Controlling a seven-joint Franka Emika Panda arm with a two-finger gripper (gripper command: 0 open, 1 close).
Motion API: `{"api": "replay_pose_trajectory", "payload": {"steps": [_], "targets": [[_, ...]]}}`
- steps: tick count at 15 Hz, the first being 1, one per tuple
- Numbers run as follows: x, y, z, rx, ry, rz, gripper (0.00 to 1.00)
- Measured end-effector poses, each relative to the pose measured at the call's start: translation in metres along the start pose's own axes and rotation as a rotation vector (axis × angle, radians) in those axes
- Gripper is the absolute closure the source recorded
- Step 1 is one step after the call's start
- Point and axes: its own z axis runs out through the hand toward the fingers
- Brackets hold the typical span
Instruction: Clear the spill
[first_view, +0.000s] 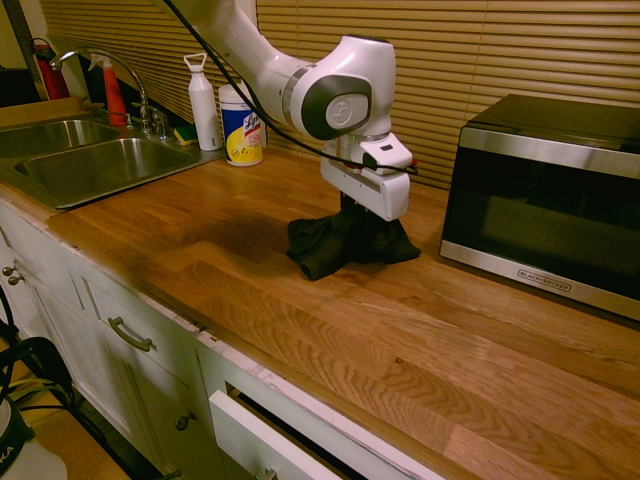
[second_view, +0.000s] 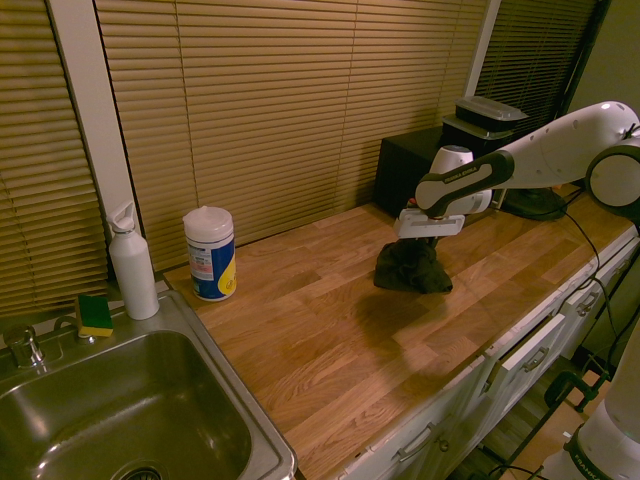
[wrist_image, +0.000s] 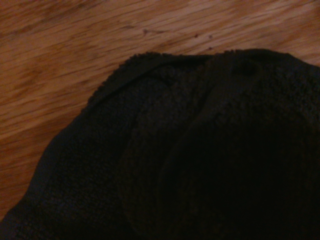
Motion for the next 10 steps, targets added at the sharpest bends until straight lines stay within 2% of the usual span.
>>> {"api": "replay_pose_trajectory", "payload": {"steps": [4, 10], "targets": [[-0.046, -0.02, 0.0, -0.017, 0.05, -0.072, 1.0], [-0.176, -0.066, -0.001, -0.021, 0.037, -0.161, 1.0]]}}
